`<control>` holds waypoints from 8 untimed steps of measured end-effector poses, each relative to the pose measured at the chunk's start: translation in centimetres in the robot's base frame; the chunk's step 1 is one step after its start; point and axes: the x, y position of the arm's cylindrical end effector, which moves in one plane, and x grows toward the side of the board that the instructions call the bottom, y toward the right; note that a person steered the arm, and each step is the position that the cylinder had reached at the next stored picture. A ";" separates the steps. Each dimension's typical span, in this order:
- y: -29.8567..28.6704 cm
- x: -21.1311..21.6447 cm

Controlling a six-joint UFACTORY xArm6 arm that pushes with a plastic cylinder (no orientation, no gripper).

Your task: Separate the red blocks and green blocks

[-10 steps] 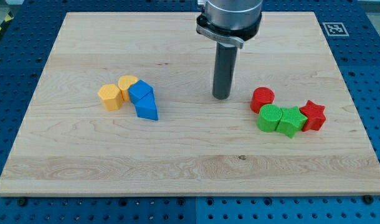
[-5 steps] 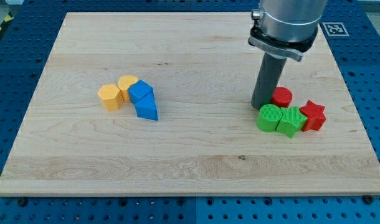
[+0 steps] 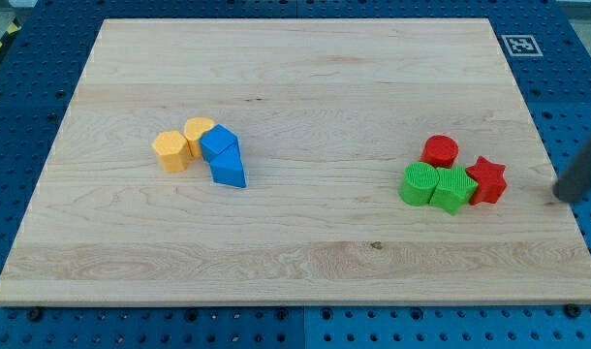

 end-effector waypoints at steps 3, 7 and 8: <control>-3.9 0.8; -7.8 -1.7; -7.9 -3.2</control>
